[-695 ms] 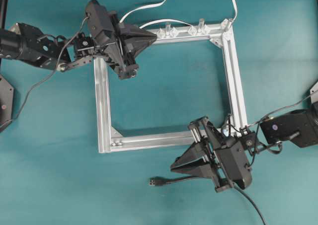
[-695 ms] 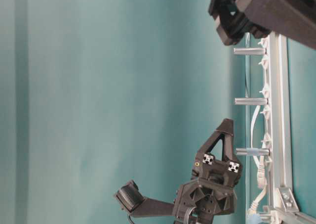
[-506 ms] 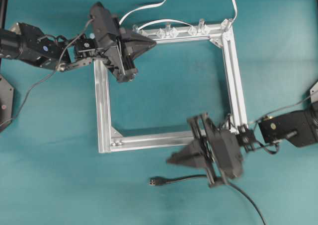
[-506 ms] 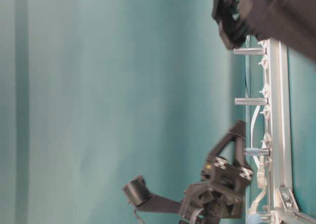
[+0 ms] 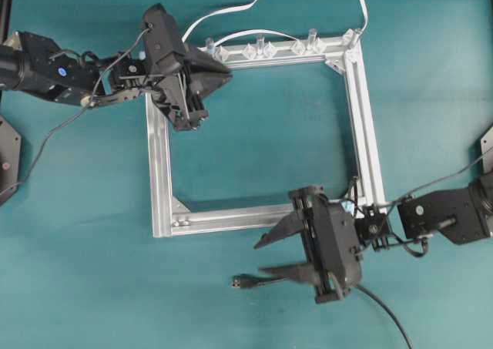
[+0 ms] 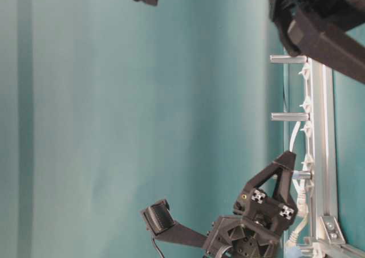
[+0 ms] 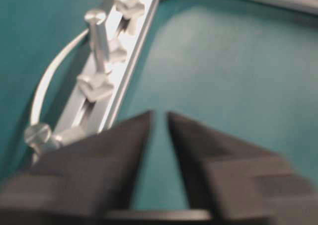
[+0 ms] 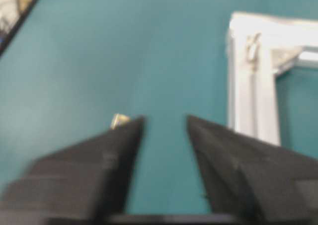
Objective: Insert the wire through the string loop located on the right side.
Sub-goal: 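Open both grippers and move the right gripper over the black USB plug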
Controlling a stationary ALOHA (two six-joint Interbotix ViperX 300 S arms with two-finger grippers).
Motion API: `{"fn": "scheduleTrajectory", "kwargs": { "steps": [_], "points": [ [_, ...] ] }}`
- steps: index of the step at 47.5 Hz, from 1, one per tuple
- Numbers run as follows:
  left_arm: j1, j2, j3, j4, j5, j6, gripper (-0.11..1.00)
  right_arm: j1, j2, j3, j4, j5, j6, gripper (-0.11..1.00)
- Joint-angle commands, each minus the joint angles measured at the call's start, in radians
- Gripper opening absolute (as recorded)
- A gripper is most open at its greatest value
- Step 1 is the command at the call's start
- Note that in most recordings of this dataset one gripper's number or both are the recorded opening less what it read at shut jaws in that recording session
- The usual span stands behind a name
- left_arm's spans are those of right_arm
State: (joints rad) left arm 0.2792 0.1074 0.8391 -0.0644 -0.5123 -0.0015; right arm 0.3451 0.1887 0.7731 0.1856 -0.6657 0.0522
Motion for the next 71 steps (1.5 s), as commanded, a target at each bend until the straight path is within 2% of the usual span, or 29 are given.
{"fn": "scheduleTrajectory", "kwargs": {
  "steps": [1,3,5,6,14,26,32,41,46,58,63,71],
  "points": [
    [0.000,-0.035,-0.008,0.003,0.005,0.006,0.50,0.005,-0.015,-0.026,0.009,0.002,0.002,0.73],
    [0.000,-0.040,-0.008,0.003,0.011,0.008,0.62,0.006,-0.014,-0.031,0.014,0.002,0.002,0.84],
    [0.002,-0.044,-0.006,0.003,0.018,0.008,0.72,0.008,-0.014,-0.034,0.018,0.005,0.002,0.87],
    [0.000,-0.048,-0.006,0.003,0.020,0.009,0.73,0.008,-0.012,-0.035,0.021,0.005,0.002,0.87],
    [0.002,-0.057,0.000,0.005,0.031,0.009,0.71,0.008,-0.005,-0.043,0.064,0.005,0.002,0.87],
    [0.000,-0.060,0.002,0.005,0.032,0.009,0.71,0.020,-0.002,-0.043,0.074,0.006,0.002,0.87],
    [0.000,-0.057,0.002,0.006,0.031,0.009,0.71,0.032,0.002,-0.048,0.095,0.020,0.002,0.87],
    [0.000,-0.054,0.012,0.006,0.031,0.011,0.71,0.071,0.041,-0.071,0.176,0.018,-0.003,0.86],
    [0.000,-0.049,0.025,0.005,0.031,0.011,0.71,0.089,0.069,-0.089,0.199,0.018,-0.011,0.86],
    [0.000,-0.046,0.052,0.005,0.031,0.011,0.71,0.117,0.118,-0.123,0.305,0.017,-0.069,0.86],
    [0.000,-0.046,0.054,0.006,0.032,0.011,0.71,0.130,0.133,-0.133,0.333,0.021,-0.115,0.85],
    [0.000,-0.044,0.055,0.006,0.032,0.011,0.71,0.140,0.149,-0.133,0.356,0.023,-0.132,0.86]
  ]
}}
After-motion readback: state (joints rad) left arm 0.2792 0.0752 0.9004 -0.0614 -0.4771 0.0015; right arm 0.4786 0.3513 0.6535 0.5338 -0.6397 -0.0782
